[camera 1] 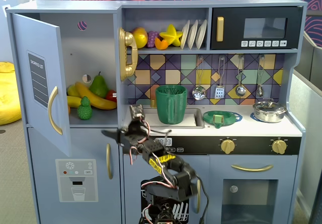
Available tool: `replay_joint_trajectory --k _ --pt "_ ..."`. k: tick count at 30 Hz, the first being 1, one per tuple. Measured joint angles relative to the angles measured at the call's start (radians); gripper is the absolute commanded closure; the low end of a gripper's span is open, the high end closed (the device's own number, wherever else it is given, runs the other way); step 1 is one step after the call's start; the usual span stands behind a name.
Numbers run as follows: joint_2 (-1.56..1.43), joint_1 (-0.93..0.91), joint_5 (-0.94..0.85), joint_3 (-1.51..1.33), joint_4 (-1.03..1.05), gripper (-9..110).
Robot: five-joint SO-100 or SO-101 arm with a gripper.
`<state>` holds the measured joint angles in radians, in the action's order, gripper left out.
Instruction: Pick up the green pineapple from the left cabinet and place it in the green recipient
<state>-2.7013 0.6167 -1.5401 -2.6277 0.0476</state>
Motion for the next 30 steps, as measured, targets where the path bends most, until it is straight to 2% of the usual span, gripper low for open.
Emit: replay_joint_trajectory --k 7,10,13,30 --pt "0.137 0.067 -0.137 0.106 -0.08 71" --pt "0.195 0.086 -0.167 0.146 -0.115 68" --pt "0.256 0.087 -0.175 0.172 -0.163 64" --pt "0.676 0.098 -0.112 0.407 -0.423 63"
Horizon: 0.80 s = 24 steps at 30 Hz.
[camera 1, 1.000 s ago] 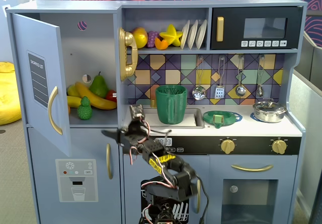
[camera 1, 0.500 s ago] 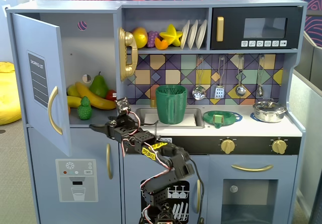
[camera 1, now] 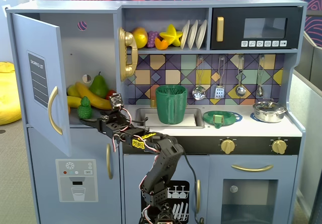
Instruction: Pick up the green pineapple from the left cabinet and place it in the green recipient
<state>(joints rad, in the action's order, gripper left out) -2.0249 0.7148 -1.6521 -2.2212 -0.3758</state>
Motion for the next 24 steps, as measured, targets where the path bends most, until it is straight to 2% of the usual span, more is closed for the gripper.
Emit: replay_joint_trajectory --k 24 --pt "0.423 0.0 -0.034 0.387 -0.034 64"
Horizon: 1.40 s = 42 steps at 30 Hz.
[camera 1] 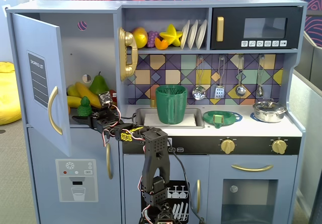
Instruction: Pick up the green pineapple from the left cabinet and place it in the green recipient
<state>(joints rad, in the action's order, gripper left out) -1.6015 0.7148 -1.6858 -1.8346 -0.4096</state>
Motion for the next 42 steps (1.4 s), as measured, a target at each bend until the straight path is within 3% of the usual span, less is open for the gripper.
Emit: replay_joint_trajectory --k 10,13,16,24,33,42 --pt "0.12 0.0 0.0 0.135 0.0 67" --pt "0.163 0.0 -0.011 0.184 0.0 78" --pt "0.201 0.009 -0.038 0.232 0.0 101" --pt "0.183 0.014 -0.135 0.258 0.077 101" --pt "-0.299 0.035 -0.353 -0.057 0.331 101" --pt "-0.888 -0.094 -0.36 -0.247 0.721 101"
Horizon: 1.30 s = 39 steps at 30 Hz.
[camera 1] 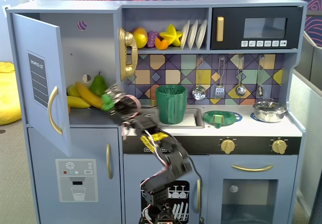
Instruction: Pick up the green pineapple from the left cabinet and place it in the green recipient
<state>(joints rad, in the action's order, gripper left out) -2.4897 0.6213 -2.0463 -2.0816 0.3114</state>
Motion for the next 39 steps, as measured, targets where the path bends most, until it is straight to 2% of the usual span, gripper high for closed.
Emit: replay_joint_trajectory --k 6,10,17,22,31,35,39 --pt "-0.201 -0.172 0.055 0.025 0.232 101" --pt "-0.216 -0.342 0.126 0.064 0.268 101" --pt "-0.005 -0.548 0.272 0.109 0.038 101" --pt "0.233 -0.598 0.344 0.207 -0.196 101" --pt "0.609 -0.644 0.354 0.489 -0.321 101" --pt "0.689 -0.67 0.37 0.551 -0.308 78" --pt "0.695 -0.68 0.423 0.561 -0.308 71"
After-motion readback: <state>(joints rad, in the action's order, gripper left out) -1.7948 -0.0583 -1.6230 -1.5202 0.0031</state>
